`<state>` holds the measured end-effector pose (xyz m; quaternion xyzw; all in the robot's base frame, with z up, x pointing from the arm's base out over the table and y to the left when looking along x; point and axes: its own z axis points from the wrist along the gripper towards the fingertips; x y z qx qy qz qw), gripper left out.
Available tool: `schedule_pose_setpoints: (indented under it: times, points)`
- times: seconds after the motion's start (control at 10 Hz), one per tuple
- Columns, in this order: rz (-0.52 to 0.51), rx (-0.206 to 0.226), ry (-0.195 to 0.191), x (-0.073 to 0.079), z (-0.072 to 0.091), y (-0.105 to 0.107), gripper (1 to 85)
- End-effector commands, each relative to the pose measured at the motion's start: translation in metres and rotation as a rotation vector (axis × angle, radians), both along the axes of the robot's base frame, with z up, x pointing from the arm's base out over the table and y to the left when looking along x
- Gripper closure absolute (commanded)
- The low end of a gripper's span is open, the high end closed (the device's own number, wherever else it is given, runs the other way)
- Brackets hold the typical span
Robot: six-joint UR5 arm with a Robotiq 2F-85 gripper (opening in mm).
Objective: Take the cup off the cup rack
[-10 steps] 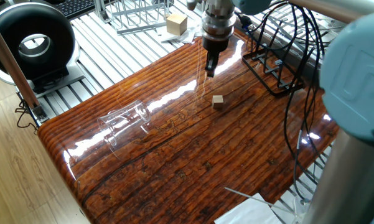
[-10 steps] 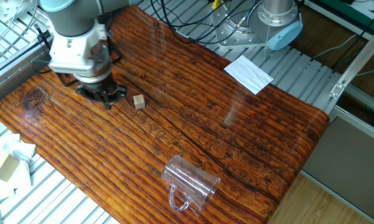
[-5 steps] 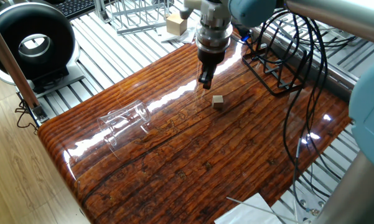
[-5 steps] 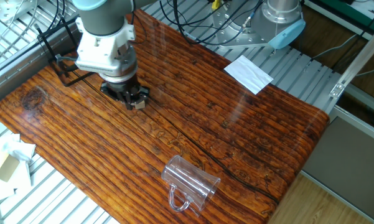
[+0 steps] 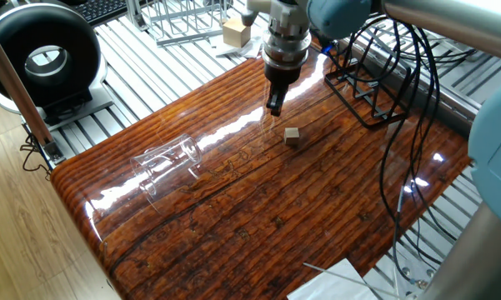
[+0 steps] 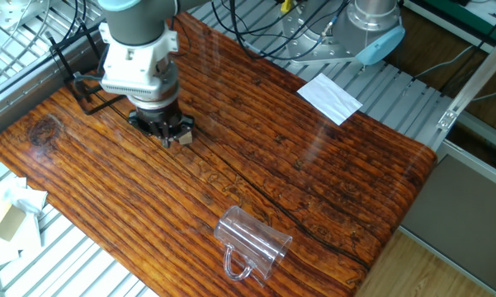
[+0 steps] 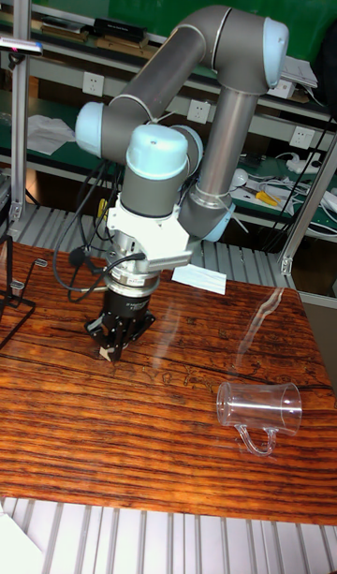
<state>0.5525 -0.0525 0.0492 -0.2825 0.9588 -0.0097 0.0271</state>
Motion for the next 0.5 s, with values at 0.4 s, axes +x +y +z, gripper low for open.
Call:
schedule_pose_setpoints:
  times: [0.4]
  points:
    - [-0.134, 0.129, 0.079, -0.024, 0.011, 0.042, 84.3]
